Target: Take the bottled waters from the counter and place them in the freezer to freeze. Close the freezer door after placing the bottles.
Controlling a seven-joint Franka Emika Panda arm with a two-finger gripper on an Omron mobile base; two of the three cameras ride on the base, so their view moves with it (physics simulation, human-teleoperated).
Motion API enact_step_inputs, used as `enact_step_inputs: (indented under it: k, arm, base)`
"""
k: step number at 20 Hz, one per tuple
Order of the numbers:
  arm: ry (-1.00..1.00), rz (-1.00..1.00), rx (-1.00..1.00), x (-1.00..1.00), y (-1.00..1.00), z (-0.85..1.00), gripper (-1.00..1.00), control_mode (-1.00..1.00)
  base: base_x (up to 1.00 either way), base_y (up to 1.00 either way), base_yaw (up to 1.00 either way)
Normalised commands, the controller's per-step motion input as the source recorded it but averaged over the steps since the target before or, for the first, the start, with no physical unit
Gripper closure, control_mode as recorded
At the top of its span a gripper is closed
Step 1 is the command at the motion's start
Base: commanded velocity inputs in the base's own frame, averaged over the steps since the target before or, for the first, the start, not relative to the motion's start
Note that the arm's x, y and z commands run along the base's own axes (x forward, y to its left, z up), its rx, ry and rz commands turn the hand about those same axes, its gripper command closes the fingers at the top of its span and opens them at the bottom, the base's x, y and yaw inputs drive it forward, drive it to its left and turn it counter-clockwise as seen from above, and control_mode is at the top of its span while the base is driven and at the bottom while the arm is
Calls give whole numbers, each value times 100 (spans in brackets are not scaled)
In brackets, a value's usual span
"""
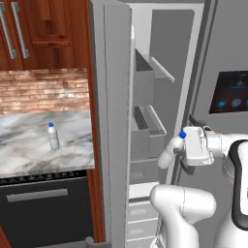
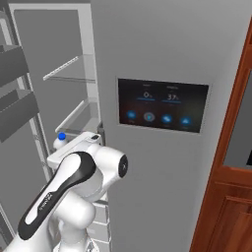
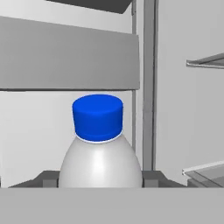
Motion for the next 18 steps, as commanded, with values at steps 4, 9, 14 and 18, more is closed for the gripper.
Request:
enact_step_inputs:
  k: [4, 9, 14, 18]
  arm:
    - [0, 0, 0, 0, 0, 0, 100, 100]
    - [0, 0, 0, 0, 0, 0, 100, 100]
    - [0, 0, 0, 0, 0, 0, 100, 100]
    - [0, 0, 0, 0, 0, 0, 100, 100]
  base:
    - [17, 37, 0]
    - [-6, 46, 0]
    - [-24, 33, 0]
    - [-3, 34, 5]
